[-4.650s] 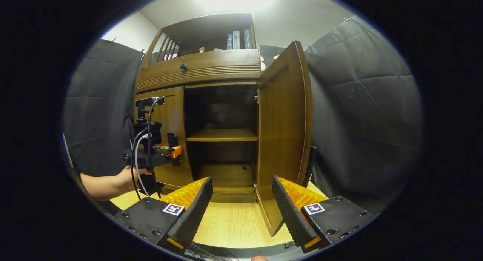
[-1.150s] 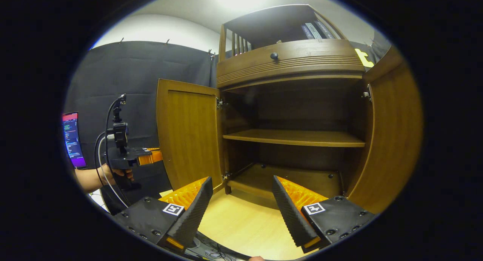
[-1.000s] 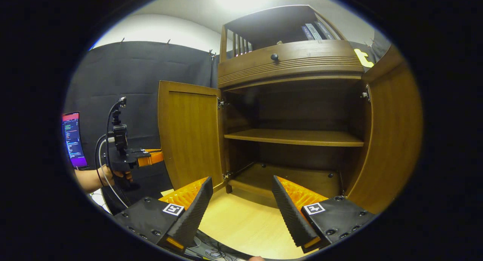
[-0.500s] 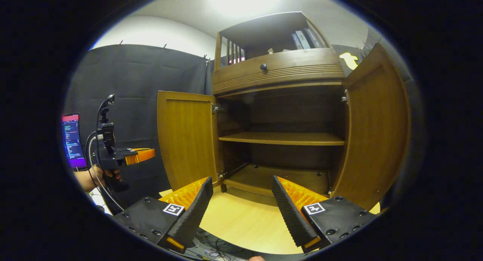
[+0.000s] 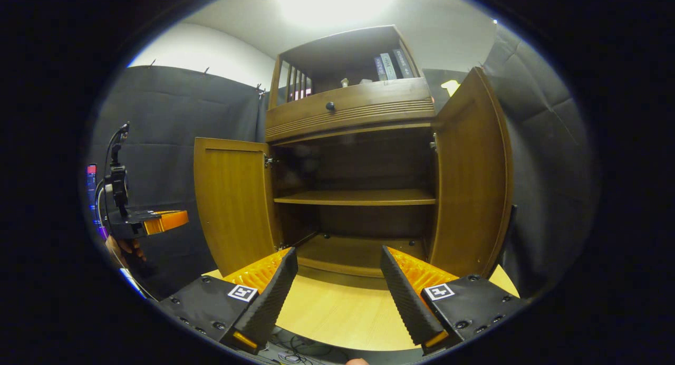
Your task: Open the right door of the double-door shoe cabinet with the right hand, and open the left door with the left hand.
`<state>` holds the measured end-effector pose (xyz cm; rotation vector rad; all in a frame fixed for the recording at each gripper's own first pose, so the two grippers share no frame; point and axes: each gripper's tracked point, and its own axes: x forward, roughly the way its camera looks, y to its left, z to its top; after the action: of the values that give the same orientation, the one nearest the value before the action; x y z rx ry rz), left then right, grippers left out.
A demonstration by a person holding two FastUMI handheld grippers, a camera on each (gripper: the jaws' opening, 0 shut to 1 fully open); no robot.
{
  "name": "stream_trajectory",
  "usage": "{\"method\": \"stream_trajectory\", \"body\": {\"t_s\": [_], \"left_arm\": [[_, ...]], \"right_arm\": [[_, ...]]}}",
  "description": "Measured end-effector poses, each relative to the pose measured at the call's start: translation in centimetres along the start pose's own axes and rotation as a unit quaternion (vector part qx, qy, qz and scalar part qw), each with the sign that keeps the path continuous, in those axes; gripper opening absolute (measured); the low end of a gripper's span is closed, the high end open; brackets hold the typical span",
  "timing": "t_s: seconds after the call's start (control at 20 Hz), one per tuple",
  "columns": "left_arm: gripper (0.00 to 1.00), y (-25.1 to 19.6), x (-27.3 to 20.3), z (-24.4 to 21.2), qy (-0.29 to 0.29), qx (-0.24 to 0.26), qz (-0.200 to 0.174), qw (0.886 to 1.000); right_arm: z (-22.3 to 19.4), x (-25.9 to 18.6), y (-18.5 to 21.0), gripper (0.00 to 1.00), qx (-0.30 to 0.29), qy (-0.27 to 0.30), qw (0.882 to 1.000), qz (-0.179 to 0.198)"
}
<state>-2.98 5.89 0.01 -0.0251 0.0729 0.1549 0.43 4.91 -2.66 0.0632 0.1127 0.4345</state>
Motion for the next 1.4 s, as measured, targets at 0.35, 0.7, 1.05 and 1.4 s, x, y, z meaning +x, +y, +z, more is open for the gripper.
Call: {"method": "stream_trajectory", "body": {"t_s": [0.35, 0.7, 1.05, 1.4], "left_arm": [[0.32, 0.2, 0.3, 1.0, -0.013, -0.004, 0.007, 1.0], [0.96, 1.0, -0.2, 1.6, -0.025, 0.011, 0.02, 0.999], [0.96, 1.0, -0.3, 1.9, -0.027, 0.014, 0.019, 0.999], [0.96, 1.0, -0.5, 2.3, -0.032, 0.022, 0.011, 0.999]], "right_arm": [[1.4, -1.6, -1.3, 0.99, -0.007, -0.021, 0.999, -0.05], [1.4, -2.3, -2.2, 0.99, -0.004, -0.025, 0.996, -0.081], [2.0, -2.8, -2.6, 0.99, -0.012, -0.035, 0.994, -0.098], [2.2, -3.1, -2.8, 0.99, -0.016, -0.037, 0.993, -0.109]]}}
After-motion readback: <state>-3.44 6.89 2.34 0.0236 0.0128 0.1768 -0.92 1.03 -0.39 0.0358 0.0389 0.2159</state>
